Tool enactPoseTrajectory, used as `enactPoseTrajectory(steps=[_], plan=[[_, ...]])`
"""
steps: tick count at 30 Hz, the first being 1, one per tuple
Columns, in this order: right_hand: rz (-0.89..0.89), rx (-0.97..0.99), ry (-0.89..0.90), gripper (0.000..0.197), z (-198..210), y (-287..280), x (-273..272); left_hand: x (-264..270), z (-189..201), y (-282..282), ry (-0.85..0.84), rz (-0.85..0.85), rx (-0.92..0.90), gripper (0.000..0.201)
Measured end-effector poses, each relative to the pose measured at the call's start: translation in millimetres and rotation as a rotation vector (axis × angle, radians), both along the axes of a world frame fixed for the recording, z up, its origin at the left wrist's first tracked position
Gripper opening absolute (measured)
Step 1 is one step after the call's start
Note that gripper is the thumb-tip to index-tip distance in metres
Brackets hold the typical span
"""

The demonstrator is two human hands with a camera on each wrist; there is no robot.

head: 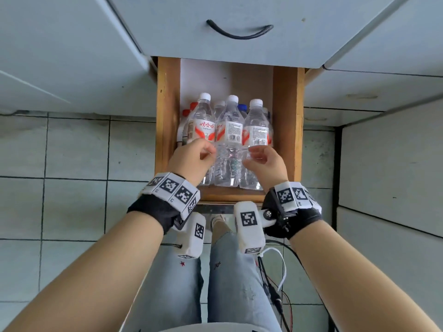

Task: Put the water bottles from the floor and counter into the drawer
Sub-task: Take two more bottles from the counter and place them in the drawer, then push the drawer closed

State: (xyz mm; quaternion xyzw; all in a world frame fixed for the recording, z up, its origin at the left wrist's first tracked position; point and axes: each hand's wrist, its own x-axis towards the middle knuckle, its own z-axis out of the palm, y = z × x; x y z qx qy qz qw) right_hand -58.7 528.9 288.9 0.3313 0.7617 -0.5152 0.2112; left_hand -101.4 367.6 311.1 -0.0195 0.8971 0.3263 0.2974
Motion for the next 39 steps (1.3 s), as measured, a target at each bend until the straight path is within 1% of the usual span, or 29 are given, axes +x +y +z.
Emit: enactPoseTrajectory(steps=[4, 7, 10, 13, 16, 19, 20, 22, 24, 28, 31, 34, 37, 39], plan=[[0.112, 0.096, 0.057, 0.03, -0.2, -12.4, 32.2, 24.1, 1.0, -18.1, -0.004, -0.027, 0.001, 0.013], [0.21, 0.161, 0.078, 0.029, -6.1, -19.6, 62.3, 46.7, -4.3, -38.7, 0.029, -0.082, -0.123, 0.013], [0.273, 0.291, 0.194, 0.026, -11.3, -26.4, 91.6, 76.8, -13.1, -63.7, 0.177, -0.164, -0.246, 0.028], [0.337, 0.488, 0.311, 0.029, -19.2, -29.4, 112.3, 104.5, -27.4, -79.4, 0.247, -0.246, -0.271, 0.04], [0.374, 0.561, 0.376, 0.028, -25.8, -25.5, 119.6, 117.0, -40.4, -79.8, 0.316, -0.263, -0.321, 0.036], [0.394, 0.595, 0.422, 0.029, -27.6, -18.5, 118.4, 117.9, -46.4, -76.0, 0.388, -0.222, -0.322, 0.028], [0.375, 0.637, 0.421, 0.031, -28.5, -18.1, 118.5, 118.2, -47.6, -74.8, 0.401, -0.22, -0.316, 0.027], [0.242, 0.708, 0.354, 0.037, -28.3, -22.0, 120.2, 119.6, -51.0, -72.4, 0.426, -0.228, -0.332, 0.026], [0.131, 0.716, 0.305, 0.037, -28.0, -28.3, 120.3, 121.0, -53.8, -70.6, 0.46, -0.228, -0.37, 0.025], [0.16, 0.748, 0.333, 0.027, -33.1, -28.9, 120.3, 118.3, -54.2, -69.5, 0.492, -0.294, -0.41, 0.024], [0.148, 0.758, 0.353, 0.022, -33.4, -30.0, 118.9, 116.7, -53.0, -72.3, 0.531, -0.316, -0.4, 0.03], [0.162, 0.745, 0.35, 0.021, -33.7, -29.8, 118.4, 114.0, -49.9, -73.5, 0.493, -0.327, -0.376, 0.029], [0.134, 0.694, 0.284, 0.026, -29.0, -25.9, 117.1, 104.3, -37.3, -74.0, 0.37, -0.249, -0.256, 0.023], [0.102, 0.631, 0.206, 0.028, -26.5, -24.7, 115.6, 97.2, -25.9, -73.4, 0.353, -0.17, -0.195, 0.024]])
